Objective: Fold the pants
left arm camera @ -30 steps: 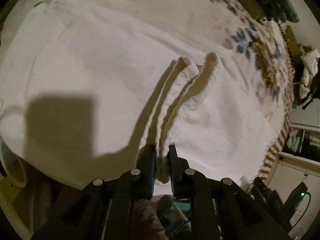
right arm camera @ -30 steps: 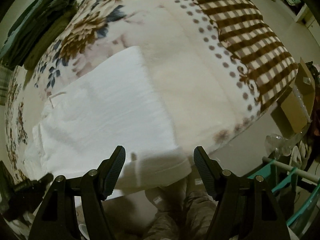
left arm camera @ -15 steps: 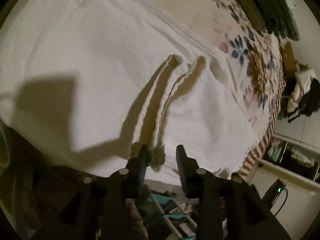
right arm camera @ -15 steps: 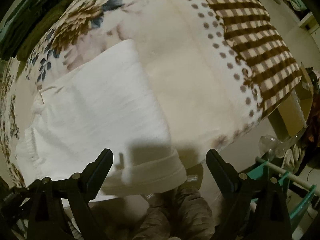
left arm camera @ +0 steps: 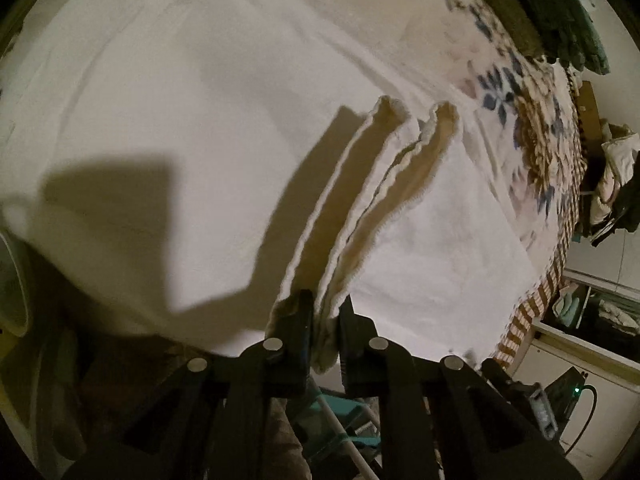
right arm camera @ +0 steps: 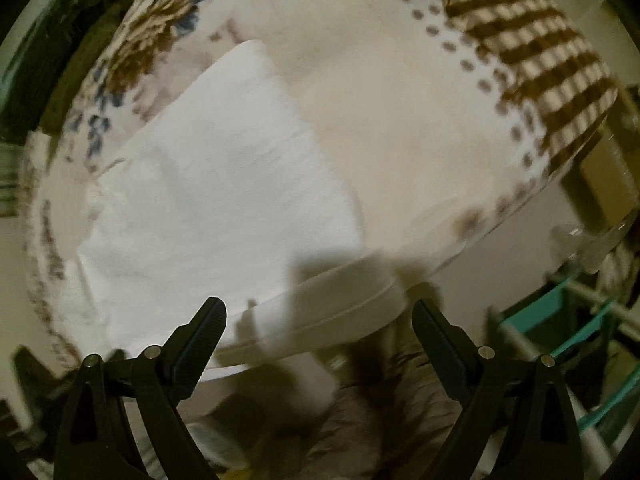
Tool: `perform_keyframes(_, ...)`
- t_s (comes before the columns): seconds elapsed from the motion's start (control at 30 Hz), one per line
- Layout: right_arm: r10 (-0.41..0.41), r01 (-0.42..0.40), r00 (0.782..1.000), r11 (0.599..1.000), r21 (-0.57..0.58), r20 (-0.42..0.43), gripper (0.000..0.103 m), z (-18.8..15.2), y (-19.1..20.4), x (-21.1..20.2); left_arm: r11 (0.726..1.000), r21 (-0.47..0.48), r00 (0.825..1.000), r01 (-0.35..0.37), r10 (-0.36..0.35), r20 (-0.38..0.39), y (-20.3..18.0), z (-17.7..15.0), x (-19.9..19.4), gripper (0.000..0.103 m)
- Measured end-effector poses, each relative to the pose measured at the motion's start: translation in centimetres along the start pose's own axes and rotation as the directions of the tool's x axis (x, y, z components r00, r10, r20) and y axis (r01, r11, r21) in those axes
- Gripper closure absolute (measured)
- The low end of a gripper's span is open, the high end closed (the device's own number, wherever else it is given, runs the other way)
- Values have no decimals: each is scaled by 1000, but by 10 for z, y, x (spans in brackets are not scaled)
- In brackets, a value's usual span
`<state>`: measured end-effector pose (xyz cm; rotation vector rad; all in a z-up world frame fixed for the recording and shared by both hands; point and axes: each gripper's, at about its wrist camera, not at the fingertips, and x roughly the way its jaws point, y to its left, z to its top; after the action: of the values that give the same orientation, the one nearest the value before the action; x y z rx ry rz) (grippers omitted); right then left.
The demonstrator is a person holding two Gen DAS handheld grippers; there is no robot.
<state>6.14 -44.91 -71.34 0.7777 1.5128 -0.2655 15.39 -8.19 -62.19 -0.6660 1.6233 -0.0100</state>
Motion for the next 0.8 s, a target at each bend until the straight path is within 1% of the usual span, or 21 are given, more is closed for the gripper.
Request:
perform_keyframes(0.07,107,-104,993,993,64,-55,7,-5,-1,3,1000,-12,1000,-2,2,-7,4,2,2,94)
perform_keyframes(0.1,164,-155,983,982,107,-84,8,-8,-2,8,1000,-11,1000,-3,3,-5,4,4,3,94)
perform_keyframes(0.13,229,-209,967,964,166,-111,15,-12,-4,16,1000,-5,1000,-6,6,-2,3,5,3,94)
perform_keyframes(0.17,266,-237,955,949,208,-128,21,-15,-6,23,1000,3,1000,-11,11,0,2,6,4,94)
perform_keyframes(0.2,292,-253,946,937,240,-144,37,-18,-6,30,1000,10,1000,-16,16,1,1,6,5,94)
perform_keyframes(0.23,320,-269,934,923,276,-160,51,-21,-6,39,1000,14,1000,-19,19,0,1,7,6,94)
perform_keyframes(0.27,327,-268,930,915,302,-167,59,-24,-7,48,1000,17,1000,-23,23,-1,2,7,8,94)
perform_keyframes(0.3,324,-258,931,910,324,-170,76,-27,-9,55,999,19,1000,-26,26,-4,3,7,9,94)
perform_keyframes(0.33,305,-231,935,909,347,-179,79,-30,-12,63,999,17,1000,-29,29,-10,5,7,11,94)
perform_keyframes(0.43,248,-169,950,918,359,-188,80,-34,-17,70,999,25,999,-41,42,-28,8,5,19,94)
perform_keyframes(0.57,207,-138,956,943,304,-208,78,-27,-6,66,998,46,998,-47,48,-34,6,7,19,90)
perform_keyframes(0.6,193,-128,957,951,283,-215,72,-23,-2,64,998,48,999,-40,42,-34,4,7,16,90)
perform_keyframes(0.63,163,-109,962,965,239,-219,54,-19,5,59,997,56,998,-45,47,-32,3,7,13,84)
perform_keyframes(0.67,136,-94,968,976,199,-211,44,-17,11,53,996,68,998,-63,64,-26,1,7,9,78)
perform_keyframes(0.7,109,-79,975,985,153,-196,30,-14,17,46,993,84,996,-87,88,-11,-1,5,4,65)
perform_keyframes(0.73,79,-63,982,993,96,-174,26,-11,27,36,990,99,995,-101,99,17,-2,3,-5,53)
perform_keyframes(0.77,61,-52,985,997,56,-163,26,-11,34,30,989,104,994,-103,98,45,-2,0,-12,48)
perform_keyframes(0.8,38,-37,987,999,11,-153,21,-11,43,24,990,104,993,-97,88,83,1,-3,-22,41)
